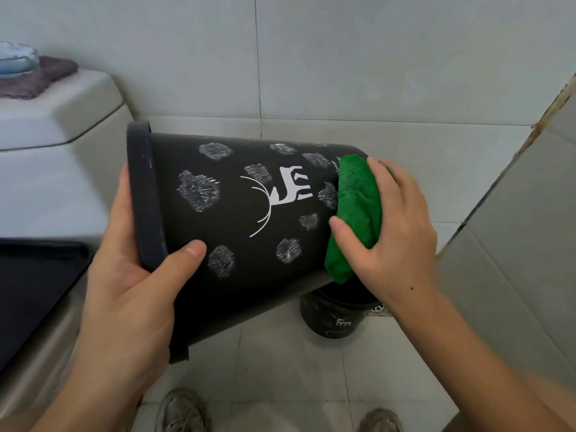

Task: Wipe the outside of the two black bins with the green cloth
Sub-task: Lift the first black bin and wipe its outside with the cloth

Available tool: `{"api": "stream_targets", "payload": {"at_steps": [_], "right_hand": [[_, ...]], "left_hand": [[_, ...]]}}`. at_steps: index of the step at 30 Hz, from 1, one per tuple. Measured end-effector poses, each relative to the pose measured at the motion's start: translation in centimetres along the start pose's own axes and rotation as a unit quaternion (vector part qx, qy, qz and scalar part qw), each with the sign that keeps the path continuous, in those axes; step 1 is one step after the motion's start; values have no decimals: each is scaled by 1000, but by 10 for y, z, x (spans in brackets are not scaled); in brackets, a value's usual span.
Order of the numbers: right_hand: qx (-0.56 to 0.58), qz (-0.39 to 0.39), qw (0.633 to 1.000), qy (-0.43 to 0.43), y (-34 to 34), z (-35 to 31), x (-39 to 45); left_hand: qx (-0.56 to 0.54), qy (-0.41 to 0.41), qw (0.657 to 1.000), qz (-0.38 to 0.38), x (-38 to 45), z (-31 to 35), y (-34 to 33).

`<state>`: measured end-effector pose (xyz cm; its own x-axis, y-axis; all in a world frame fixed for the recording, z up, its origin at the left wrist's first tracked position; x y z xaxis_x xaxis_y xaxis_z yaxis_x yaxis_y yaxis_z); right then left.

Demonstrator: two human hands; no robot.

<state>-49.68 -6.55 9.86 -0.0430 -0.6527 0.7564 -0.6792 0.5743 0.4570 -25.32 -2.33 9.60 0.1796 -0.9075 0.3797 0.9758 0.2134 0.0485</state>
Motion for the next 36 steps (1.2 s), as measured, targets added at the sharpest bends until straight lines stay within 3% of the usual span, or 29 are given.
{"api": "stream_targets", "payload": {"at_steps": [8, 12, 14, 19, 21, 25, 29, 30, 34, 36], "right_hand": [[86, 102, 991, -25, 27, 10, 17], [65, 24, 990, 126, 2, -47, -6], [43, 15, 986, 160, 2, -50, -4], [70, 125, 988, -66, 36, 21, 32], [61, 92, 994, -25, 26, 3, 28], [24, -3, 990, 137, 6, -46, 5], [54, 106, 992, -40, 36, 14, 30], [53, 116, 991, -50, 38, 16, 30], [12, 27, 995, 93, 14, -35, 0], [7, 13, 996, 90, 14, -34, 3]], "left_hand": [[-6, -1, 1000, 7, 2, 1, -1], [-9, 6, 1000, 10, 4, -1, -2], [-13, 8, 1000, 14, 4, -2, 2], [9, -8, 1000, 16, 2, 3, 7], [10, -3, 1000, 20, 3, 2, 7], [12, 9, 999, 33, 3, 1, 9], [2, 21, 999, 47, 3, -3, 12], [-2, 19, 999, 46, 3, -2, 12], [-9, 15, 999, 48, 5, 1, 12], [-17, 11, 999, 43, 5, 3, 12]]}}
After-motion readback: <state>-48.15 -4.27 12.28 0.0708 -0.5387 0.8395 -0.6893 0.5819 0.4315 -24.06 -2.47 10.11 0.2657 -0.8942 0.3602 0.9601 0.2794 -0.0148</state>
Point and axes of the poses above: each hand's wrist, its own x-axis towards the middle knuckle, its own y-axis out of the back of the hand, z = x × y, the point moved 9 cm from there along x, towards the middle knuckle, and after that the axes turned 12 degrees about x, right-handed, at the moved point
